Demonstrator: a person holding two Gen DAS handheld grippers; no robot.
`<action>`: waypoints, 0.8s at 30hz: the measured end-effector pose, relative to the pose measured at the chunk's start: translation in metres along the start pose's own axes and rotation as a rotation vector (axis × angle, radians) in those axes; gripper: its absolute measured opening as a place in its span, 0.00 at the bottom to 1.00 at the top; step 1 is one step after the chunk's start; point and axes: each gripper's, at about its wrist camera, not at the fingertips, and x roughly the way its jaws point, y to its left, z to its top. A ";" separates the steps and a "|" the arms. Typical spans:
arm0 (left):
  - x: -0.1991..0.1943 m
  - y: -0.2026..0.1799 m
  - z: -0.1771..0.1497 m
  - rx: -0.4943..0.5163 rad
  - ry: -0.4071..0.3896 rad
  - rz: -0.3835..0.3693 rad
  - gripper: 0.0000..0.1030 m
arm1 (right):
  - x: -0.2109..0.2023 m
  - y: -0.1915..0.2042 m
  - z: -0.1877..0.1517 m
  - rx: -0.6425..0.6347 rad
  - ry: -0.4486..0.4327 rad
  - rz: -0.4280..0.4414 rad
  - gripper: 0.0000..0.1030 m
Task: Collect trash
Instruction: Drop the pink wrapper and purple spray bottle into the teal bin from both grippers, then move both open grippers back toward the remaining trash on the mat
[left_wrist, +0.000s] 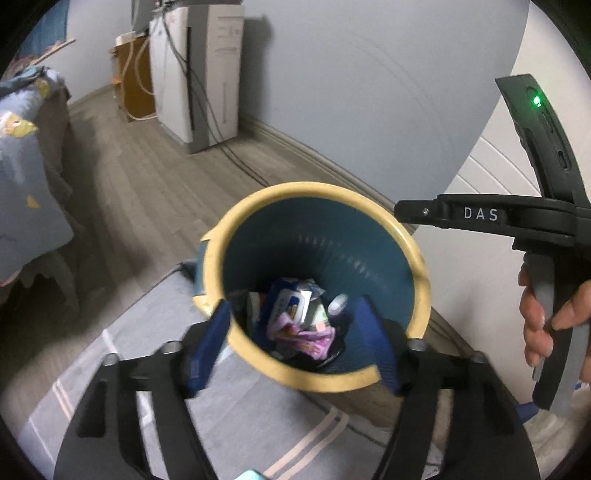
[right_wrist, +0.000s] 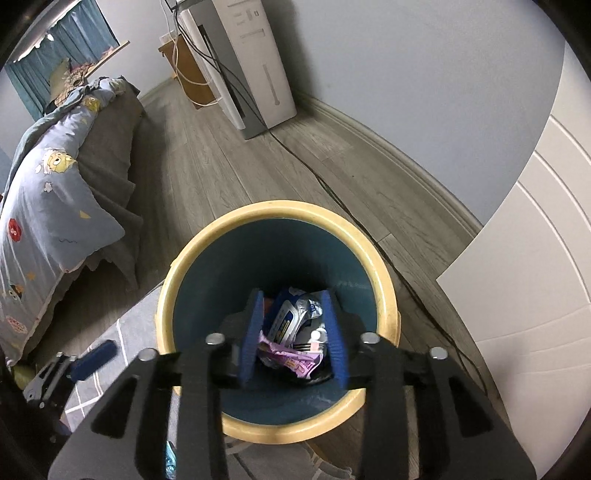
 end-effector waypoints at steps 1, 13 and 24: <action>-0.006 0.001 -0.001 -0.005 -0.010 0.019 0.84 | -0.001 0.000 0.000 0.000 -0.001 -0.002 0.43; -0.089 0.023 -0.016 -0.101 -0.110 0.173 0.93 | -0.049 0.019 -0.002 -0.030 -0.098 -0.008 0.94; -0.165 0.046 -0.067 -0.154 -0.130 0.275 0.94 | -0.083 0.064 -0.038 -0.131 -0.094 0.041 0.94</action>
